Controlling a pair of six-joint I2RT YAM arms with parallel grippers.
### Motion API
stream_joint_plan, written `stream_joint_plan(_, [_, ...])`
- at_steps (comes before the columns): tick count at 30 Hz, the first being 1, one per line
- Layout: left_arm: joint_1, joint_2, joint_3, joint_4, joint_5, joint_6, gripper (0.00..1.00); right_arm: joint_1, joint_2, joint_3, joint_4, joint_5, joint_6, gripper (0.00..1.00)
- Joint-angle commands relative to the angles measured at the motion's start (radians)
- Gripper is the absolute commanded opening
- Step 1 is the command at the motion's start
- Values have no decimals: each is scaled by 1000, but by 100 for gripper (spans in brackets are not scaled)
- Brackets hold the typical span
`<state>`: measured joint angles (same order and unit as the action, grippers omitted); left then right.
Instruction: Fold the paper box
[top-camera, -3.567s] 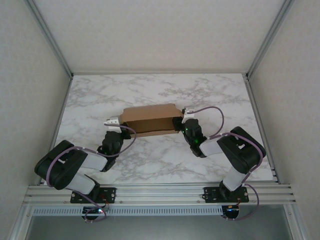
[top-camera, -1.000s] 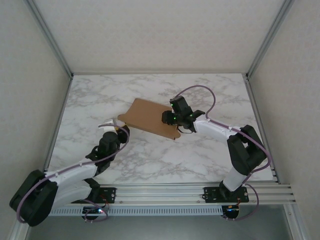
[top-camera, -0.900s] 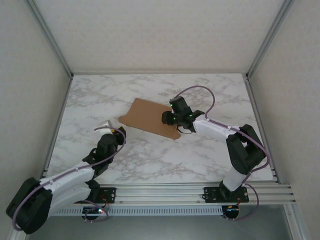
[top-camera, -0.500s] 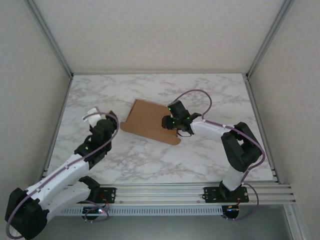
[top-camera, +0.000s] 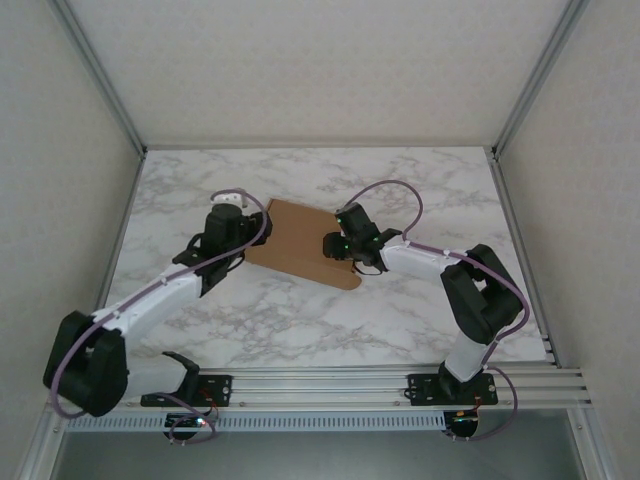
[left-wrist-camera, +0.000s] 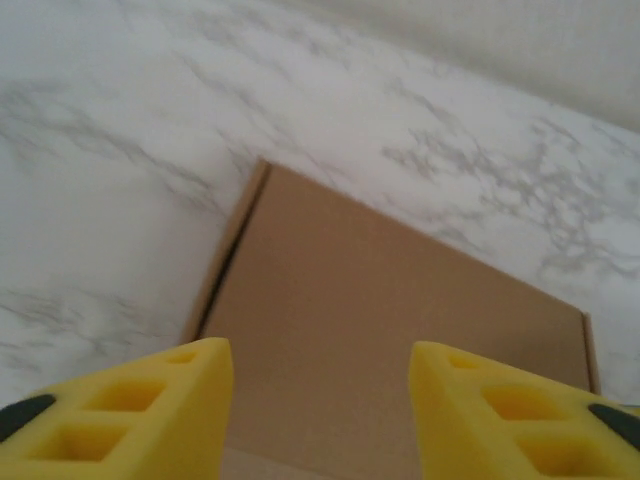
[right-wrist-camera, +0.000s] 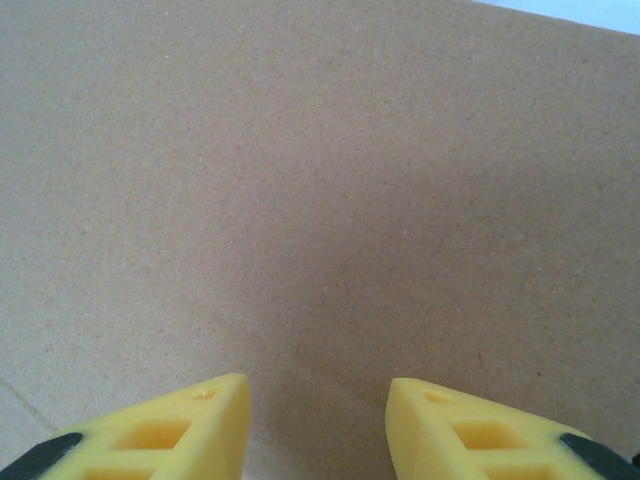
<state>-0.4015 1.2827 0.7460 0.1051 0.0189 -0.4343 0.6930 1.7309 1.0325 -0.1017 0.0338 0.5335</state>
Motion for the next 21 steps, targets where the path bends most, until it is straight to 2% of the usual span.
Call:
stream_joint_plan(1, [33, 85, 18, 83, 181, -30, 36, 10, 31, -48, -82, 30, -22, 43])
stream_joint_plan(5, [72, 189, 2, 158, 254, -77, 26, 10, 16, -63, -64, 31, -30, 44])
stream_joint_plan(9, [103, 271, -11, 206, 265, -132, 8, 9, 10, -69, -56, 31, -32, 44])
stream_joint_plan(15, [103, 343, -88, 279, 249, -234, 6, 7, 12, -61, -67, 22, -32, 44])
stream_joint_plan(21, [105, 372, -118, 246, 181, -282, 5, -8, 11, -50, -85, 4, -38, 45])
